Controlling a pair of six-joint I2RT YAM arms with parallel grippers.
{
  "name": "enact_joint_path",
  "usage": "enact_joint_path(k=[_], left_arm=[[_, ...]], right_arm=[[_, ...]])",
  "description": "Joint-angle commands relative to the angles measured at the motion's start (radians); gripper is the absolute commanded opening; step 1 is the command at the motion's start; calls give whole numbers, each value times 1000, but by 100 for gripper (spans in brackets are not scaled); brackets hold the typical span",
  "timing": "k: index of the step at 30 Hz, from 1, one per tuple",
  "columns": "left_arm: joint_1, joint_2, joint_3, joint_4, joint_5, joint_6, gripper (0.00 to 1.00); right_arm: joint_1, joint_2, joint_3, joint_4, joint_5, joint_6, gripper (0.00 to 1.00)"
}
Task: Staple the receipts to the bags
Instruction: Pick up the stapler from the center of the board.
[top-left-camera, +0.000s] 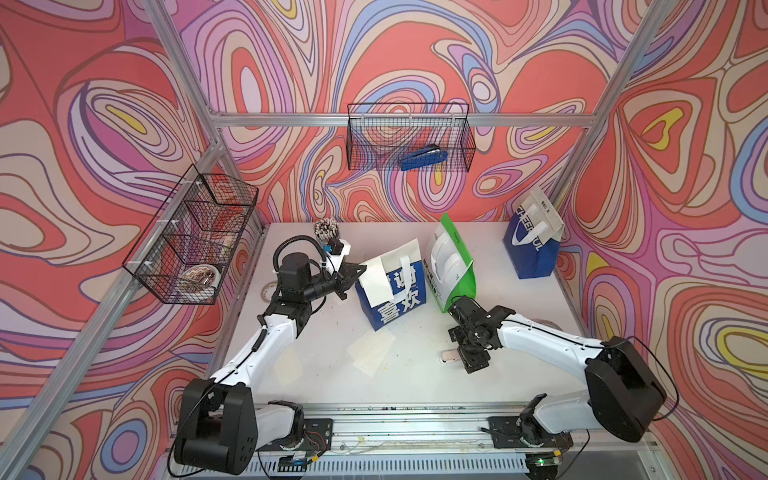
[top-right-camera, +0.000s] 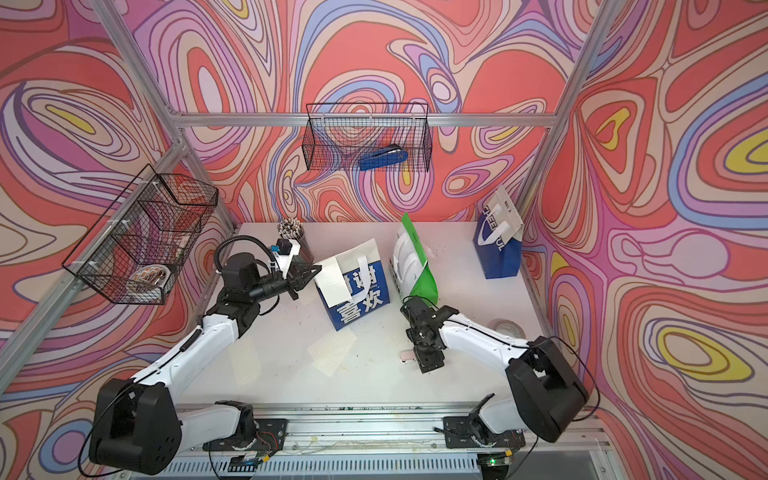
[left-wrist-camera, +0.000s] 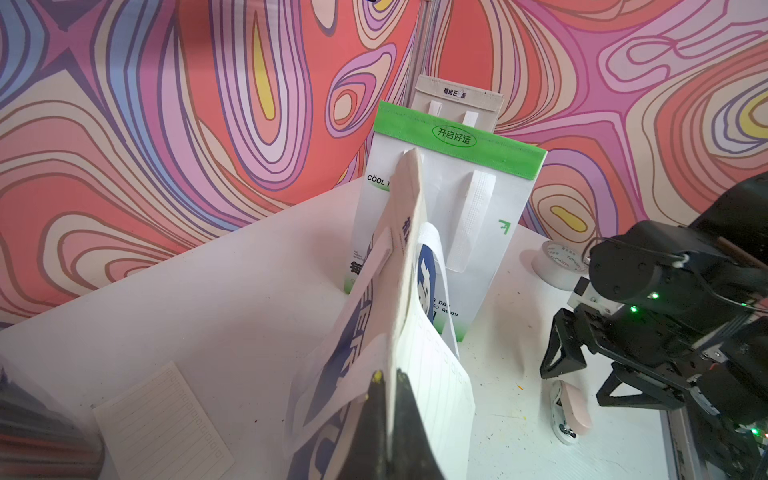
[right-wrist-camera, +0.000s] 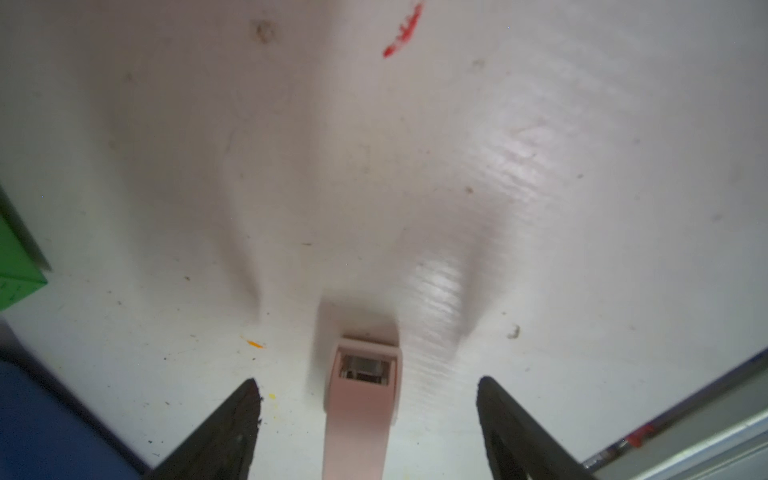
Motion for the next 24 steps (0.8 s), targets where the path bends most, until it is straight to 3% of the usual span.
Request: enact_joint_path(k=[1,6,16,19,21,24], left_arm=[[-1,-24,-5,-32,-13,24,0],[-1,-28,-5,-42,-17,32,0],[-1,-29,0,-49,-8,32,0],[-1,-29,0,-48,-5,29,0],[-2,-32,-2,-45,-2,26,0],[-2,-34,-8,-20,4,10,0]], right_arm=[[-19,33,28,12,-52,-46,82],[-21,75,16,27,-101,-35,68],[-22,74,-20,25,-80,-20,28],[-22,55,-15,21,-84,-24,22],[-22,14,12,2,-56,-39,18],[-21,-61,128,-51,19,-164,12]])
